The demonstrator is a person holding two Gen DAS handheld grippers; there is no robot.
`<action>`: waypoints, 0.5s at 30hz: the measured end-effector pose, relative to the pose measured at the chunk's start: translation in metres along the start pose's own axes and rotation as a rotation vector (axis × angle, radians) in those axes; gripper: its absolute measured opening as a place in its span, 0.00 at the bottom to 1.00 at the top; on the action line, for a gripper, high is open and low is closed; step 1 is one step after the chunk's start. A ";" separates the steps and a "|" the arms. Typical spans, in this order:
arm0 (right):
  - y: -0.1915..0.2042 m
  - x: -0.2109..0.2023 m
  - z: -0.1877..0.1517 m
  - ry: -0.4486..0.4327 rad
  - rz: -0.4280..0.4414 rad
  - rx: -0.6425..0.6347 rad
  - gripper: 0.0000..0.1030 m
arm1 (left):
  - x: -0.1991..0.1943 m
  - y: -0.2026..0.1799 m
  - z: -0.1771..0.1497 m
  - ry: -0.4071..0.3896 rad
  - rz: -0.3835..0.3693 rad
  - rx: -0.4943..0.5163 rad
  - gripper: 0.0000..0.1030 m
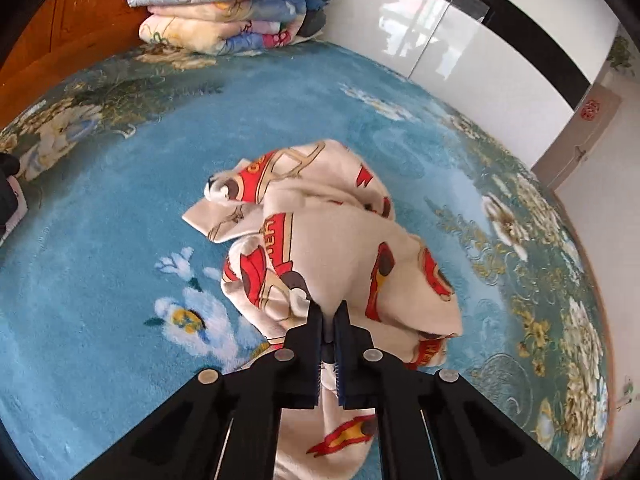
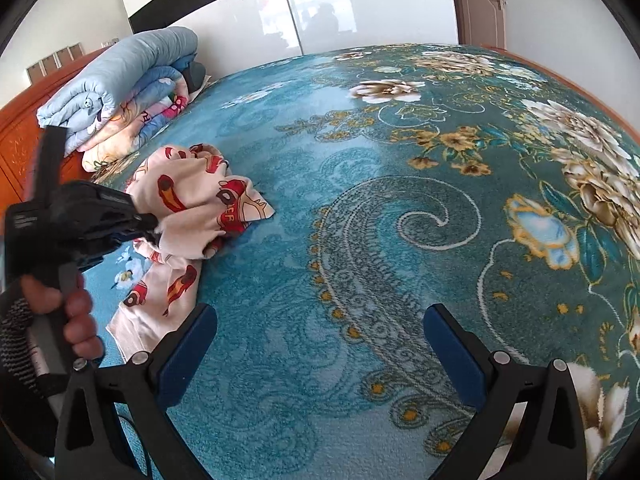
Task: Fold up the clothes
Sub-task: 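Grasp the beige car-print garment with the left gripper and lift it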
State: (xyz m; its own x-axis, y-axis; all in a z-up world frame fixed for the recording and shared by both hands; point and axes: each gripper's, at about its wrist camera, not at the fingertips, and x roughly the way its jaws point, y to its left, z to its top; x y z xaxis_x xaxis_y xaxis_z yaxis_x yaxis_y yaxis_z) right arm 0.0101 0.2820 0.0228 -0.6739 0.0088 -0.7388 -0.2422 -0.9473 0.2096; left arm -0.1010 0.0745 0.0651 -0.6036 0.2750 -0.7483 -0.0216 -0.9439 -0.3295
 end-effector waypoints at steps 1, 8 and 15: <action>-0.001 -0.001 0.000 0.000 0.006 0.007 1.00 | -0.017 -0.003 0.001 -0.020 -0.019 0.010 0.05; -0.002 -0.015 0.005 -0.037 0.060 0.047 1.00 | -0.170 0.038 -0.021 -0.199 -0.188 0.004 0.04; 0.009 -0.052 0.007 -0.131 0.086 0.055 1.00 | -0.205 0.118 -0.136 -0.138 -0.059 -0.044 0.04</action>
State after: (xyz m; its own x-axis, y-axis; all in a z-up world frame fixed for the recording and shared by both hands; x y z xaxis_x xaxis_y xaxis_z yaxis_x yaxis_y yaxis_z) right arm 0.0380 0.2756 0.0671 -0.7783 -0.0267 -0.6274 -0.2148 -0.9275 0.3060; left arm 0.1283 -0.0681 0.1013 -0.7059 0.2990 -0.6421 -0.0267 -0.9171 -0.3977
